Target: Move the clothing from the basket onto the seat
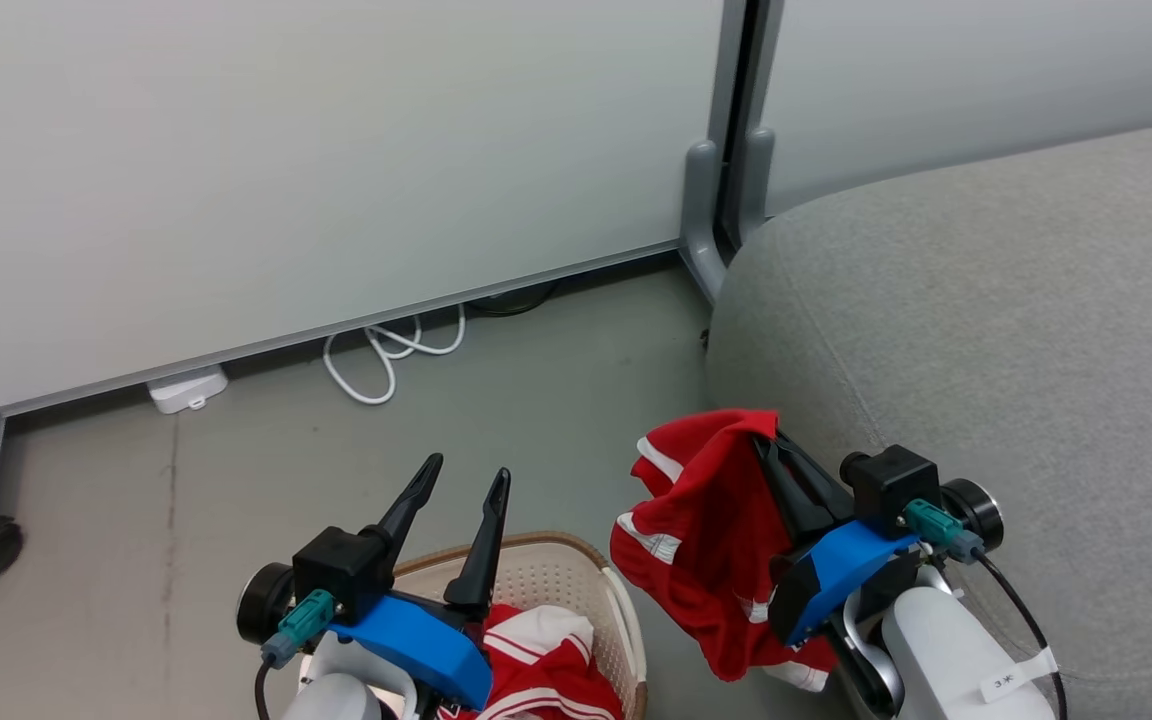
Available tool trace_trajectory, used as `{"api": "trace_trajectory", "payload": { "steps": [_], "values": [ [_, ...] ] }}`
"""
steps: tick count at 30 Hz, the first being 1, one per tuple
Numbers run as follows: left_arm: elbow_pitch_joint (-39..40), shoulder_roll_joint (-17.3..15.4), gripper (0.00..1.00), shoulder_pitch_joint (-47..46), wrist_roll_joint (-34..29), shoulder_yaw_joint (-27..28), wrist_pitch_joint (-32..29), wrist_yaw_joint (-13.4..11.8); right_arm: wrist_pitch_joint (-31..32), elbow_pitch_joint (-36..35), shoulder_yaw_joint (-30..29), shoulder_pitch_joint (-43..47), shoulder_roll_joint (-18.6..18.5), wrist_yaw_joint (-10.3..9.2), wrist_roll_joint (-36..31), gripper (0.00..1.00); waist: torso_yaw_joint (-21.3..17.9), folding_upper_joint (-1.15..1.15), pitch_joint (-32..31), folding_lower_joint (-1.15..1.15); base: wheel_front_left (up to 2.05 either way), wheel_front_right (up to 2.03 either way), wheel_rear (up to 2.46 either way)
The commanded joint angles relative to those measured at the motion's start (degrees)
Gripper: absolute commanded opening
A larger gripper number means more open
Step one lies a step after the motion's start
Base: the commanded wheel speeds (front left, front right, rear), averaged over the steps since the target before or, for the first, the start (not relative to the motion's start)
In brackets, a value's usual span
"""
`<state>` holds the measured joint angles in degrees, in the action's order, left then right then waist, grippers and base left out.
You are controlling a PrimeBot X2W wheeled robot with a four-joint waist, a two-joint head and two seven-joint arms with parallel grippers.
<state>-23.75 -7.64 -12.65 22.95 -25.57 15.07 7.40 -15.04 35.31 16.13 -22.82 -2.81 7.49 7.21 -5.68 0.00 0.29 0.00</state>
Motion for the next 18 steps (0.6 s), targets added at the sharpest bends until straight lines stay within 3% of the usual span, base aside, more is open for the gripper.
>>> {"api": "trace_trajectory", "payload": {
  "steps": [1,18],
  "values": [
    [0.4,-0.2,1.00,0.8,-0.3,0.2,0.1,0.1,-0.2,-0.5,-0.2,0.1,-0.1,0.01,0.3,0.00,-3.1,0.00,0.2,0.00,0.00,0.00,0.00],
    [1.5,-0.3,1.00,1.1,-0.7,0.3,0.1,0.1,-0.2,-1.0,0.1,0.3,-0.1,0.01,0.5,0.00,-15.7,0.00,0.8,0.00,0.00,0.00,0.00]
  ]
}}
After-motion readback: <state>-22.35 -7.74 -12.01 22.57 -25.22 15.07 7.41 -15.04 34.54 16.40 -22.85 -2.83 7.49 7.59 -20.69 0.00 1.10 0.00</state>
